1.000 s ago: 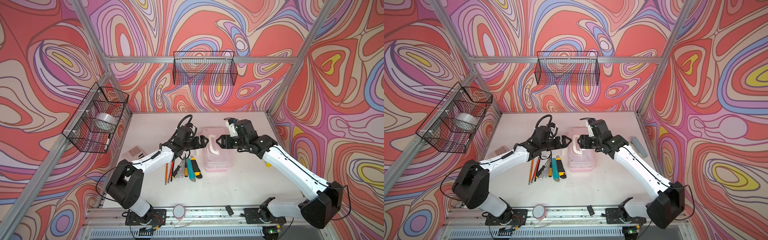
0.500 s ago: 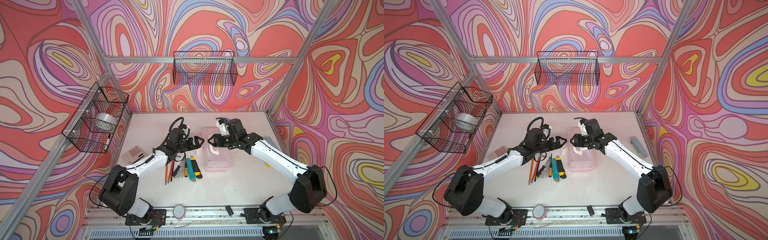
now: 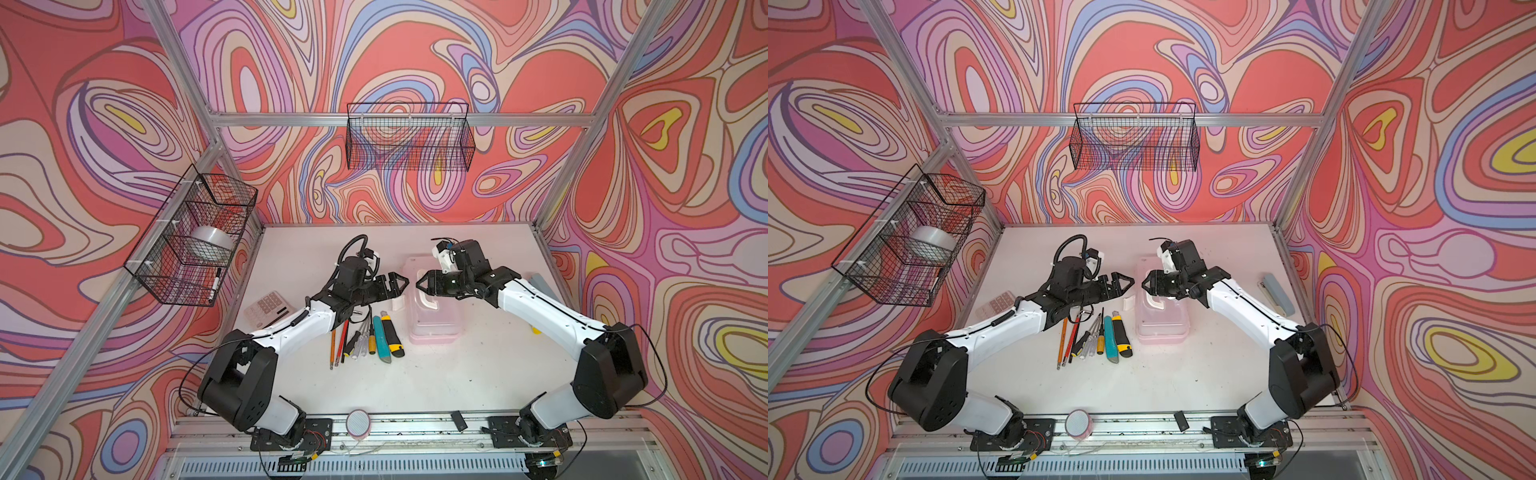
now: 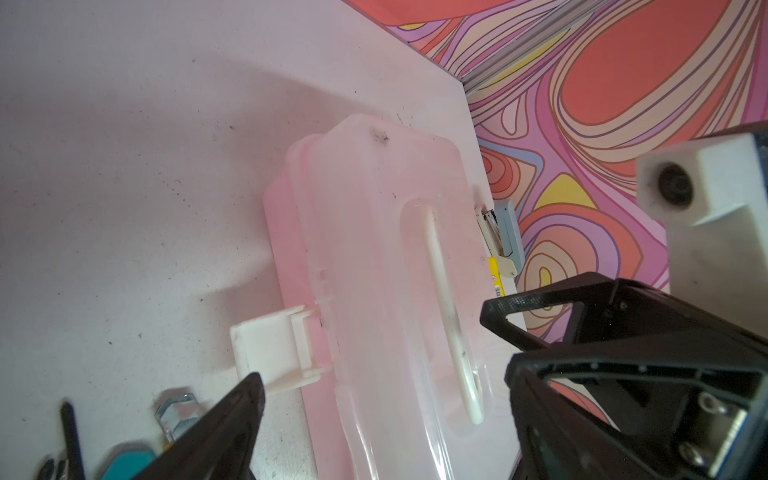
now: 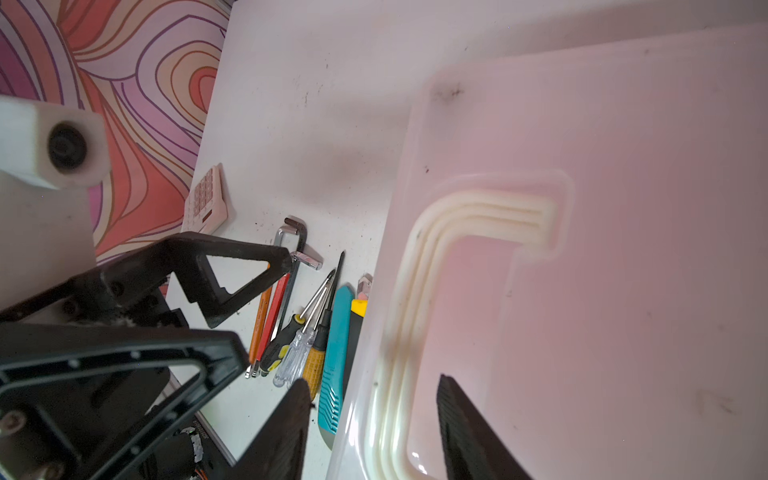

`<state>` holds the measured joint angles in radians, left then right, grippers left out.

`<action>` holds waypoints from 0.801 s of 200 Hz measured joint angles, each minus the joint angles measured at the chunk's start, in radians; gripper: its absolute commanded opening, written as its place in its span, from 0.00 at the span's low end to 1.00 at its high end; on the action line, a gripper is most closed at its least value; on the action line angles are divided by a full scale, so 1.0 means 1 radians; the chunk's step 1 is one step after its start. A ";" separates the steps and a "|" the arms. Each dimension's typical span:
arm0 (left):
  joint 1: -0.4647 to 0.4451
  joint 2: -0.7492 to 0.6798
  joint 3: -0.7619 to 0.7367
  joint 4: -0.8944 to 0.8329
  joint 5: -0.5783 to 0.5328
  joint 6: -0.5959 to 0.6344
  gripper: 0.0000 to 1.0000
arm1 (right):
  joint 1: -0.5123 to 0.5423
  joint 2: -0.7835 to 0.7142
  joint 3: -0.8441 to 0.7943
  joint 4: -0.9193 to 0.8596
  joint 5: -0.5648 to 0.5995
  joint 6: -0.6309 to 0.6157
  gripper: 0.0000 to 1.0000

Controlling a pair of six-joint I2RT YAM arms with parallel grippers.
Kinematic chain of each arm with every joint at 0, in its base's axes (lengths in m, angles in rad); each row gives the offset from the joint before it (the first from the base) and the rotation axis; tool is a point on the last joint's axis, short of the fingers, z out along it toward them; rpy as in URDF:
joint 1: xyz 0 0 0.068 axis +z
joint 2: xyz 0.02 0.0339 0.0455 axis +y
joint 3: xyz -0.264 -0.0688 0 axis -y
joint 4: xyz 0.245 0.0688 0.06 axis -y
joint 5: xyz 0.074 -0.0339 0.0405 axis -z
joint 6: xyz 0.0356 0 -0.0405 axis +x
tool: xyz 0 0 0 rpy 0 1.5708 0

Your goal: Pack the tool kit

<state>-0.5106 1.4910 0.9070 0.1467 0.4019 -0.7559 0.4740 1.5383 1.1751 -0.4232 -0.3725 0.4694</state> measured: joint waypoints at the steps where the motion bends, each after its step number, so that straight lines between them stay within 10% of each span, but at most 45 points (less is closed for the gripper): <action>1: 0.000 0.000 0.000 0.000 0.000 0.000 0.92 | -0.001 0.000 -0.002 0.001 -0.001 0.000 0.51; 160: 0.000 0.027 0.000 0.004 0.017 0.000 0.92 | -0.098 0.067 -0.146 0.311 -0.341 0.113 0.32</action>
<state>-0.5102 1.5185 0.9070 0.1509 0.4191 -0.7559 0.3756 1.6054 1.0294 -0.1120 -0.7136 0.5819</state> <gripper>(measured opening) 0.919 0.324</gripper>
